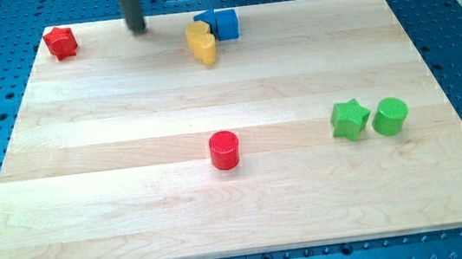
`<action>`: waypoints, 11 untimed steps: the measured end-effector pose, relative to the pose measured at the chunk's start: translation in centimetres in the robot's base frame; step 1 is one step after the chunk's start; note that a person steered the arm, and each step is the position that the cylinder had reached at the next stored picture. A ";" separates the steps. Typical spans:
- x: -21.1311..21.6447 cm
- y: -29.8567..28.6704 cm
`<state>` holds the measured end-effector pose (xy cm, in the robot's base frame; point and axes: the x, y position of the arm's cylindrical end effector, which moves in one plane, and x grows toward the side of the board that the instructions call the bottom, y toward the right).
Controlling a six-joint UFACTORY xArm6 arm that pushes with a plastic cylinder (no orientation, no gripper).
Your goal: Move the triangle to the top right of the cube
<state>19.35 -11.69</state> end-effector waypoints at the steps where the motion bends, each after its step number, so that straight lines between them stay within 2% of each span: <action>1: 0.0 5.5; 2: 0.6 13.8; 3: 6.8 13.8; 4: 8.2 13.9; 5: 3.8 16.7; 6: -0.1 12.1; 7: 2.8 5.0; 8: 6.7 7.5; 9: 3.4 7.4; 10: 2.7 7.9; 11: 7.2 14.9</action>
